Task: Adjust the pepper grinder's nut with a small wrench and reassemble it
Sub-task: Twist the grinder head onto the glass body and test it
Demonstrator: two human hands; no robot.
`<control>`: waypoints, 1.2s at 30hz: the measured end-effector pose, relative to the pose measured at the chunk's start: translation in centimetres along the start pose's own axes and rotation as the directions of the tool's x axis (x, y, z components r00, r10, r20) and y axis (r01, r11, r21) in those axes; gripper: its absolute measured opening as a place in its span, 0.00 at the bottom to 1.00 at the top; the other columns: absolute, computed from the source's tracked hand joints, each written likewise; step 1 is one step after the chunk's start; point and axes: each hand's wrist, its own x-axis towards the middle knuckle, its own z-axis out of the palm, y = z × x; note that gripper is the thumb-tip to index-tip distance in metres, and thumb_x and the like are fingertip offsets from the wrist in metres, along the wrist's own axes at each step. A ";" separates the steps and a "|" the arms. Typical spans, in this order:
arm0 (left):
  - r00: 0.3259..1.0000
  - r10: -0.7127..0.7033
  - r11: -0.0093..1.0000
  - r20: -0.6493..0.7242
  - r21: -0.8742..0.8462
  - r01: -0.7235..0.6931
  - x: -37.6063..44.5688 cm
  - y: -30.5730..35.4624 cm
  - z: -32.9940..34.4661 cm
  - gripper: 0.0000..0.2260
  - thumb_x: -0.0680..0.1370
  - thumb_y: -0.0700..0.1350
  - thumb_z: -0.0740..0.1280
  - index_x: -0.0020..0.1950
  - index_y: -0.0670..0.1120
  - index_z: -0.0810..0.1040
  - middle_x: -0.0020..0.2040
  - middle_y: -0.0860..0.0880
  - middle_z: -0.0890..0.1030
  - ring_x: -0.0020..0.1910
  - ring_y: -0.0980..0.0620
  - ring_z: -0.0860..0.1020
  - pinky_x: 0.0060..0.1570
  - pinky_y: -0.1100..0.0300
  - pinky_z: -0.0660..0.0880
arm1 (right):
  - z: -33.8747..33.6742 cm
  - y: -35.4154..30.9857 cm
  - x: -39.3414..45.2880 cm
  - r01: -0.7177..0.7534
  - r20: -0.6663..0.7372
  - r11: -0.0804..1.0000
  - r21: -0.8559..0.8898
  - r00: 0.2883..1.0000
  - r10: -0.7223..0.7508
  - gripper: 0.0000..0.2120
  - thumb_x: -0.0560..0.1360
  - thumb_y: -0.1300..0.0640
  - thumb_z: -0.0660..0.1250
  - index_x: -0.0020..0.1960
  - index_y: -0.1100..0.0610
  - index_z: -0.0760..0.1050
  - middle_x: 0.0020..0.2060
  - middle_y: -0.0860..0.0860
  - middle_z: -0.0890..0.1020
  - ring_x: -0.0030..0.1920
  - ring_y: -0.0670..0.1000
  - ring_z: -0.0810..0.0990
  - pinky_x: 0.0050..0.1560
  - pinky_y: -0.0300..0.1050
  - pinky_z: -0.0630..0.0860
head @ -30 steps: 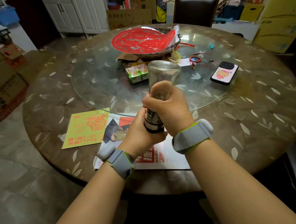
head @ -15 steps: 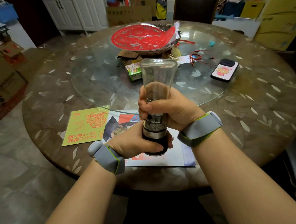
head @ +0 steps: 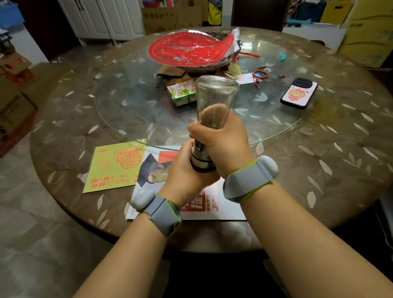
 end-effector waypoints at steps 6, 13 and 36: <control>0.973 -0.020 0.990 -0.228 0.133 0.051 -1.3 0.4 1.5 0.31 0.63 0.54 0.65 0.64 0.45 0.69 0.41 0.55 0.80 0.44 0.50 0.79 0.39 0.60 0.71 | 1.0 0.9 -1.1 -0.024 -0.243 0.997 0.077 0.969 0.042 0.12 0.64 0.66 0.71 0.40 0.54 0.72 0.32 0.48 0.77 0.32 0.46 0.76 0.42 0.43 0.76; 0.958 -0.015 0.978 -0.288 0.196 0.075 -1.4 0.2 2.2 0.28 0.69 0.51 0.63 0.68 0.45 0.67 0.47 0.48 0.80 0.52 0.42 0.78 0.43 0.55 0.70 | 1.4 1.4 -2.1 -0.064 -0.389 0.968 0.244 0.907 0.159 0.16 0.64 0.65 0.71 0.38 0.48 0.69 0.30 0.47 0.77 0.30 0.47 0.76 0.44 0.49 0.77; 0.740 0.067 0.936 0.669 -0.299 0.186 -0.4 0.7 -3.1 0.13 0.64 0.37 0.74 0.47 0.40 0.80 0.43 0.45 0.83 0.46 0.45 0.80 0.54 0.49 0.77 | -2.7 -1.6 0.8 -0.446 0.797 0.817 0.365 0.603 -0.028 0.14 0.62 0.72 0.66 0.46 0.63 0.69 0.34 0.55 0.75 0.34 0.53 0.77 0.41 0.46 0.76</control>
